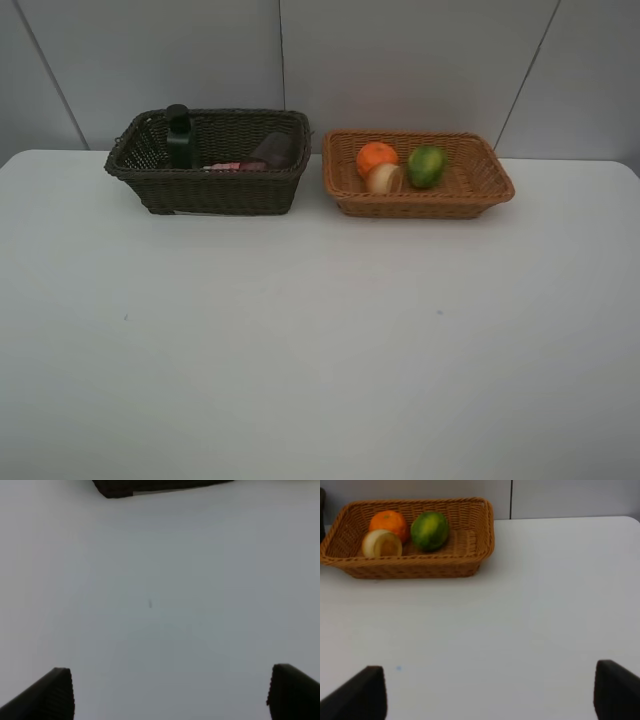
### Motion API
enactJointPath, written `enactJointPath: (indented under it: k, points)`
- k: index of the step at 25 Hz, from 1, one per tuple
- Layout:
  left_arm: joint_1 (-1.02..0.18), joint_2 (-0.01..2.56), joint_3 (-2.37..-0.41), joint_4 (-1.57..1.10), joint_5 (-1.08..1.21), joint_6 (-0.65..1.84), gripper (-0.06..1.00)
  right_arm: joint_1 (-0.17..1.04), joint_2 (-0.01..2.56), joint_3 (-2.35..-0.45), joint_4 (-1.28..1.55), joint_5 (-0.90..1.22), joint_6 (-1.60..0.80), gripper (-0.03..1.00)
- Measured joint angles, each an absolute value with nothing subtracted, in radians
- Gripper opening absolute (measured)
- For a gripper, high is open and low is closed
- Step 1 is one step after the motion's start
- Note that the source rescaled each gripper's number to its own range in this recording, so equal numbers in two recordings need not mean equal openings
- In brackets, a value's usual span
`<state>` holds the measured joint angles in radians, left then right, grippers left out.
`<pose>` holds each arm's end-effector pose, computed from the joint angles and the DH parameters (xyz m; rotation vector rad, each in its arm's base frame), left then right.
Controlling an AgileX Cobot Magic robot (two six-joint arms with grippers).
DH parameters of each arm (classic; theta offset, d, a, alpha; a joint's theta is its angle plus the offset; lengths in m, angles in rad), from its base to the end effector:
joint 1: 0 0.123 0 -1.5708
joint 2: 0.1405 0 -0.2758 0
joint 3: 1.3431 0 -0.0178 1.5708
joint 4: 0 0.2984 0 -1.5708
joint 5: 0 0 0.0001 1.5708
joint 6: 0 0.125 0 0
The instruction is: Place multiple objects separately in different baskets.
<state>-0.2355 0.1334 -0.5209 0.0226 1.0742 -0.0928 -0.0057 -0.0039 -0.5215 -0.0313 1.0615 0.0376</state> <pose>0.0928 -0.0197 0.2792 0.1553 2.1689 -0.1601 0.0732 -0.0038 0.2924 0.0456 2.0188 -0.0170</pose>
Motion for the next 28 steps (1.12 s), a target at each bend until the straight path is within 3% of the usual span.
enactJointPath:
  k: [6, 28]
  points:
    - [-0.235, 0.003, -0.514, 0.023, 1.076, -0.093, 1.00, -0.006, -0.004, -0.522, -0.031, 1.062, 0.038, 0.79]
    - [-0.194, -0.006, -0.507, 0.026, 1.066, -0.068, 1.00, -0.006, -0.004, -0.522, -0.031, 1.062, 0.038, 0.79]
